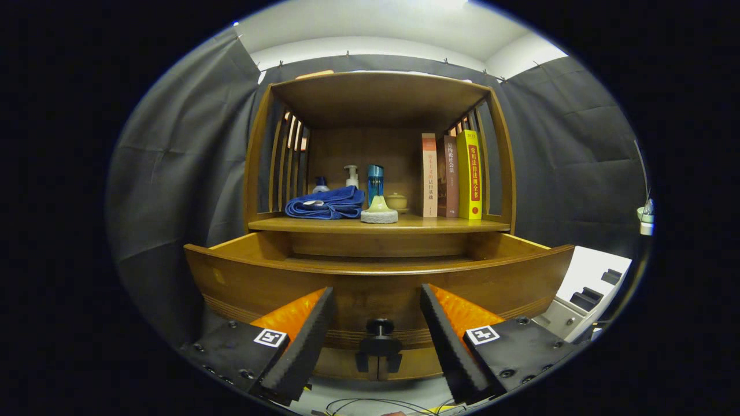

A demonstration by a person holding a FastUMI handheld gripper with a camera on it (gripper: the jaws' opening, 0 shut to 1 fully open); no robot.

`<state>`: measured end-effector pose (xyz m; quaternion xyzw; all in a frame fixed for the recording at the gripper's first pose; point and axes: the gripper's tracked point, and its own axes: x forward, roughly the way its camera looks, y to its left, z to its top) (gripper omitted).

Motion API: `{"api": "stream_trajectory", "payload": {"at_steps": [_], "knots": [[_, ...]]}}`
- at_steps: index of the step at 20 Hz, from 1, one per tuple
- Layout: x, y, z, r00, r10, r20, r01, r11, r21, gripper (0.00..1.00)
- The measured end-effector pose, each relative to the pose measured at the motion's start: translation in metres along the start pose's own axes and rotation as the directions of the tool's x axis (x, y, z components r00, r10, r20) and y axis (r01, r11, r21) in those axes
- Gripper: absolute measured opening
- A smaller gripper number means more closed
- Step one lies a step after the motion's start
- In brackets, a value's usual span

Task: Pull open the drawer, take out the items inside it, and place them on the countertop above the cabinet.

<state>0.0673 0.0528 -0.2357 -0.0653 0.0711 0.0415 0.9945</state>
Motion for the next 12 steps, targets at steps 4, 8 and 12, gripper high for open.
{"api": "stream_trajectory", "payload": {"at_steps": [4,8,12], "knots": [[0.0043,-0.0024,-0.0054,1.000,-0.008,-0.015,0.008,1.000,0.002,0.97],[0.0046,-0.0004,-0.0032,1.000,-0.006,-0.001,0.006,1.000,-0.025,0.97],[0.0117,0.0003,-0.0006,1.000,-0.004,-0.010,0.004,0.999,-0.046,0.96]]}}
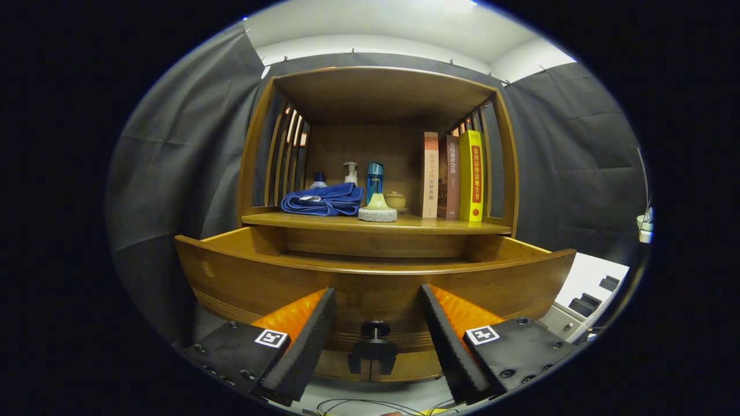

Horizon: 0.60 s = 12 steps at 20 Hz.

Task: Pull open the drawer, take out the items inside it, and place them on the countertop above the cabinet.

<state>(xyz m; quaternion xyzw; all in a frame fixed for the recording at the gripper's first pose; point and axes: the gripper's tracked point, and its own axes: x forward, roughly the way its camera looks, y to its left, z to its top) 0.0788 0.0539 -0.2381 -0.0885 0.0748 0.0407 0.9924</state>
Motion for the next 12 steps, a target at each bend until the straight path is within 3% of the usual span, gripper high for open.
{"api": "stream_trajectory", "payload": {"at_steps": [12], "knots": [[0.044,0.003,0.008,1.000,0.006,-0.012,-0.006,1.000,0.020,0.97]]}}
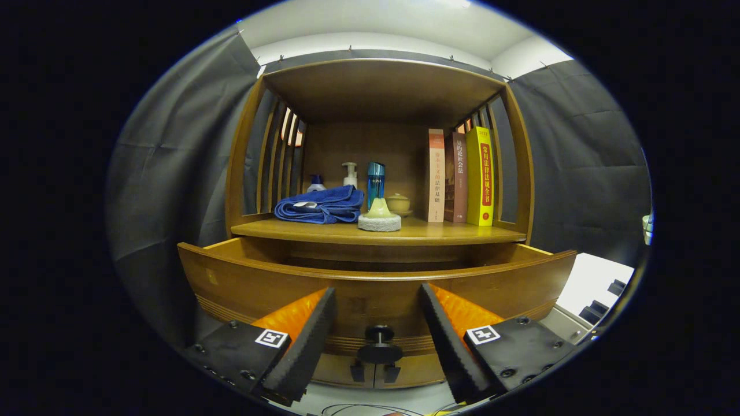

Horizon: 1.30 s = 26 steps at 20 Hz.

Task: Pull open the drawer, take out the items inside it, and place them on the countertop above the cabinet.

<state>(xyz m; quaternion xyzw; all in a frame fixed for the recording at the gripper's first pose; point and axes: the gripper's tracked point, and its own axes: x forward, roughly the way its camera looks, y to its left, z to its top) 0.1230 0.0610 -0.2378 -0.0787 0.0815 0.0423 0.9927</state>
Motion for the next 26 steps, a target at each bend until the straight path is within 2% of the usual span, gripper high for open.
{"api": "stream_trajectory", "payload": {"at_steps": [11,26], "knots": [[0.050,0.000,-0.004,1.000,0.003,-0.013,-0.003,1.000,0.002,0.97],[0.092,0.000,-0.011,1.000,0.003,-0.030,-0.002,1.000,0.009,0.97]]}}
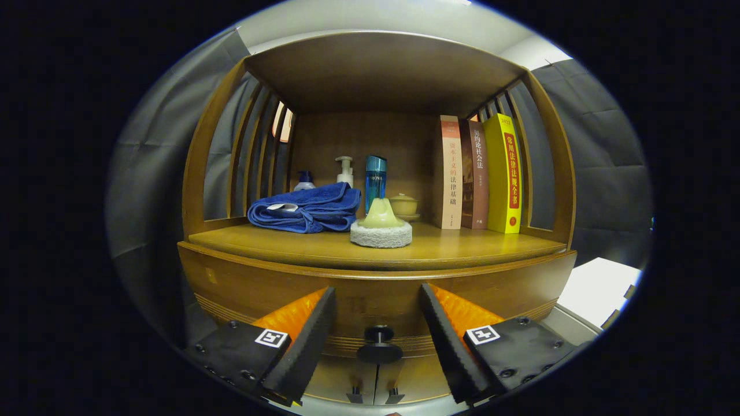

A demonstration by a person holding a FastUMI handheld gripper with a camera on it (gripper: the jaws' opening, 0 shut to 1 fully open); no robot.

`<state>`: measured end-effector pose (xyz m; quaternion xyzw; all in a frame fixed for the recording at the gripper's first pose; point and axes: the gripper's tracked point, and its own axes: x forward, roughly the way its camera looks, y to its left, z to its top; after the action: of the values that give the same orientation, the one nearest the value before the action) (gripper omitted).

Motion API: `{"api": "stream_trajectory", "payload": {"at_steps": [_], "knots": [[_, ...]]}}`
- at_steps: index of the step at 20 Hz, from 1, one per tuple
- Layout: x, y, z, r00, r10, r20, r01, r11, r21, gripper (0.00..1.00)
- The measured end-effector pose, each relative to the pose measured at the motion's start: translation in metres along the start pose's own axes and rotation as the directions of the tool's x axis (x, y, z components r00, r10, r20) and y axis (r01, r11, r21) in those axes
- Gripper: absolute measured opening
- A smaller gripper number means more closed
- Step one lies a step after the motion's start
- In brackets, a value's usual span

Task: Pull open the drawer, take out the items inside it, and place them on the countertop above the cabinet.

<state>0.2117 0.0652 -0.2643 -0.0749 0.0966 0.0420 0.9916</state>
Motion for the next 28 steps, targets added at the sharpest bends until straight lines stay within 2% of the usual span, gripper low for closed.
{"api": "stream_trajectory", "payload": {"at_steps": [9,13,22,28], "knots": [[0.006,0.002,0.001,1.000,0.001,0.005,-0.001,1.000,0.006,0.97],[-0.002,0.009,0.024,0.999,0.018,0.033,-0.017,0.999,-0.031,0.97],[-0.080,0.004,0.085,0.996,0.009,0.085,-0.011,1.000,0.026,0.99],[-0.141,-0.011,0.127,0.995,-0.004,0.103,0.003,1.000,0.016,0.99]]}}
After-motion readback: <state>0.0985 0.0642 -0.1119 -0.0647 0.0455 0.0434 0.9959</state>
